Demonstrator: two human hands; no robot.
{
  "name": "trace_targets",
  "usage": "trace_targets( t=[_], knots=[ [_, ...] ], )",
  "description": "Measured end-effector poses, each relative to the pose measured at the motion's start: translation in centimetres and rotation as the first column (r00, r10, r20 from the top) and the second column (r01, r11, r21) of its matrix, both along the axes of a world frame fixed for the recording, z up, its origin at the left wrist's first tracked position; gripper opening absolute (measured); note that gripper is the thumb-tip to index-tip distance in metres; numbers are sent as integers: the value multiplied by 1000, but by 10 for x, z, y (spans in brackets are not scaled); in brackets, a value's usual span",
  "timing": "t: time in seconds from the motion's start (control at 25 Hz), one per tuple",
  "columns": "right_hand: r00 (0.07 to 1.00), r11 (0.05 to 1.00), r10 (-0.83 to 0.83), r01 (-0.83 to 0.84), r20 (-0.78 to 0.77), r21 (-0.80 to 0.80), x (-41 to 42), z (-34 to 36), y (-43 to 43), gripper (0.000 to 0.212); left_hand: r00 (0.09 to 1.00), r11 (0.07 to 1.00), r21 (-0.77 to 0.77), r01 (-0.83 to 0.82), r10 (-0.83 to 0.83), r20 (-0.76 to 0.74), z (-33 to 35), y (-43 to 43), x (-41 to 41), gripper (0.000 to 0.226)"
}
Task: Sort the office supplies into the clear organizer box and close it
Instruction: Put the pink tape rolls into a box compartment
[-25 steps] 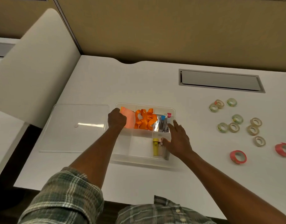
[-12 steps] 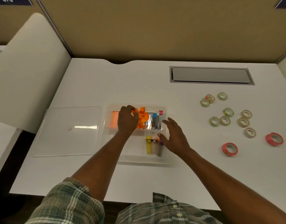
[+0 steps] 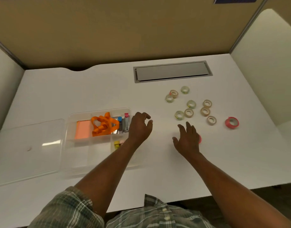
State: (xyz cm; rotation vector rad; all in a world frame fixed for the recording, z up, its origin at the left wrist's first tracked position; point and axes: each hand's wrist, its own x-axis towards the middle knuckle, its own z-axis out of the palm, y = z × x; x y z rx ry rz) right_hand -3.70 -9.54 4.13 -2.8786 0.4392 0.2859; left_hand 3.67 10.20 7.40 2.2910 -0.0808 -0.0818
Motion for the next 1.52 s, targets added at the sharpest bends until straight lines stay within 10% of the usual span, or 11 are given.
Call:
trace_targets(
  t=[0.16, 0.36, 0.48, 0.6, 0.72, 0.88, 1.04, 1.32, 1.52],
  knots=[
    [983, 1000, -8, 12, -181, 25, -16, -11, -49, 65, 993, 996, 18, 85, -83, -79, -10, -41, -17, 18],
    [997, 966, -79, 76, 0, 247, -11, -10, -71, 42, 954, 992, 24, 120, -109, -279, -15, -86, -34, 26],
    [979, 752, -204, 146, 17, 643, 3, 6, -70, 52, 813, 971, -215, -107, -39, -581, -8, -111, -38, 49],
    [999, 672, -49, 30, 5, 740, 12, 21, -71, 56, 592, 737, -459, -497, -99, -800, 0, -136, -32, 59],
    [996, 636, 53, -88, 71, 767, 14, 27, -85, 55, 575, 628, -504, -593, -109, -811, 0, -155, -23, 50],
    [955, 931, 9, -116, 297, 346, 19, 14, -146, 59, 582, 695, -466, -548, -83, -809, -1, -167, -19, 50],
    [984, 989, -145, 146, -103, 0, 21, -3, -215, 74, 580, 718, -434, -544, -52, -813, -4, -168, -22, 49],
    [967, 962, -252, 255, -36, 97, 27, -7, -224, 43, 592, 713, -439, -547, -43, -805, -2, -145, -23, 49],
    [956, 782, -281, 176, 87, 598, 33, 26, -135, 62, 610, 712, -464, -527, -64, -790, 4, -108, -21, 48]
  ],
)
